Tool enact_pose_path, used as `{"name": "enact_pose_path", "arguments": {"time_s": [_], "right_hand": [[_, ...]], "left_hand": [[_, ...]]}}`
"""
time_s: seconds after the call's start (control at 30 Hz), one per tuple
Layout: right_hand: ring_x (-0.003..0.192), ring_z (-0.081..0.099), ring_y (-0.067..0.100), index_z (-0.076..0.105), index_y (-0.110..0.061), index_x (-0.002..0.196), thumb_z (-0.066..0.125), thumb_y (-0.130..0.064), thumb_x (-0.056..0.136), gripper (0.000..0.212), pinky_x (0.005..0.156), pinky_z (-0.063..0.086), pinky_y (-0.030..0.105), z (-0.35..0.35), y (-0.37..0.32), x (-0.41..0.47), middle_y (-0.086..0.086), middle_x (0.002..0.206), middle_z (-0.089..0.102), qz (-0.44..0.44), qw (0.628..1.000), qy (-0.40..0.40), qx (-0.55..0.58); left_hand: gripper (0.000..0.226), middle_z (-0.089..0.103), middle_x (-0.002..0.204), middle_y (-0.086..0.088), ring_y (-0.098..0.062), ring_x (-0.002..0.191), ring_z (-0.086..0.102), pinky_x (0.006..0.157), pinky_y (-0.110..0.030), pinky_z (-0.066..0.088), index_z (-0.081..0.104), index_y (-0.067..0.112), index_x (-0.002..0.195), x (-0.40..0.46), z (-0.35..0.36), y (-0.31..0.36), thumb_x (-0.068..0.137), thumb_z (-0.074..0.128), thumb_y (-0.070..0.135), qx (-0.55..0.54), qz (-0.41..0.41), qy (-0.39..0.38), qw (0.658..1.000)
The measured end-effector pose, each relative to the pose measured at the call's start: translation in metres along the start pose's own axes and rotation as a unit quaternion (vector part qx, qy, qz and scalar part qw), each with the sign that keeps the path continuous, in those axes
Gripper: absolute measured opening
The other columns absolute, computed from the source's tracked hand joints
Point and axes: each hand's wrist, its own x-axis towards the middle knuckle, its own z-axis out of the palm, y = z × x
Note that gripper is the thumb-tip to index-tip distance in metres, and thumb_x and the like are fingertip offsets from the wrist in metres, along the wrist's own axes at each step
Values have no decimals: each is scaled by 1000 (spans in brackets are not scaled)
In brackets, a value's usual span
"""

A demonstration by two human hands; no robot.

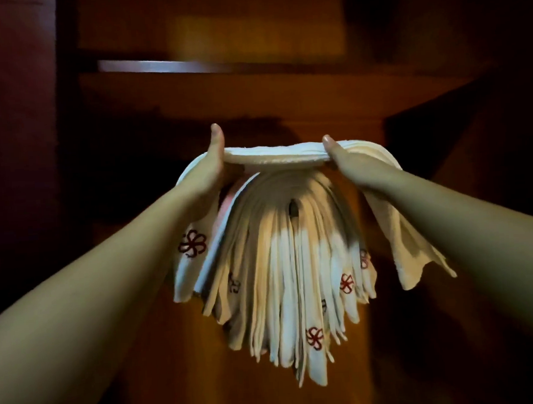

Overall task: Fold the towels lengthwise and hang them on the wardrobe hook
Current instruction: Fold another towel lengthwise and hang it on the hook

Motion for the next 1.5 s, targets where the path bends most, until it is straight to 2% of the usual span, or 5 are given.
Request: {"name": "enact_pose_path", "arguments": {"time_s": [0.4, 0.77, 1.0, 1.17, 1.5], "right_hand": [[118, 52, 16, 66, -25, 122, 26, -74, 95, 69, 104, 36, 31, 18, 25, 77, -6, 127, 56, -5, 997, -61, 43], [121, 57, 18, 63, -34, 129, 25, -91, 79, 85, 109, 41, 41, 38, 65, 79, -9, 130, 63, 7, 990, -84, 112], [106, 65, 32, 53, -15, 136, 33, -91, 76, 99, 75, 56, 38, 46, 106, 68, 16, 124, 63, 207, 887, -52, 409], [78, 68, 30, 63, -11, 119, 45, -52, 97, 50, 54, 54, 32, 56, 125, 56, 16, 99, 68, 288, 834, 39, 469], [77, 76, 30, 65, -6, 112, 50, -39, 99, 39, 73, 62, 43, 78, 137, 22, 15, 89, 77, 290, 801, 30, 522]], "left_hand": [[103, 69, 124, -10, -21, 120, 62, 113, -36, 36, 68, 9, 121, 71, -11, -32, 86, 7, 84, 25, -60, 15, 998], [85, 73, 114, -3, -19, 114, 66, 96, -33, 53, 68, 25, 124, 56, -20, -83, 90, 12, 80, 65, -47, 110, 991], [90, 71, 113, -14, -27, 102, 69, 76, -35, 52, 63, 13, 122, 30, -19, -97, 90, 12, 80, -134, -141, 192, 962], [48, 70, 74, -12, -28, 75, 66, 65, -30, 53, 61, 10, 134, 17, -18, -111, 101, 35, 34, -203, -160, 317, 912], [34, 76, 96, -12, -27, 86, 72, 64, -35, 60, 67, 9, 117, -15, 11, -141, 97, 50, 31, -238, -206, 345, 884]]}}
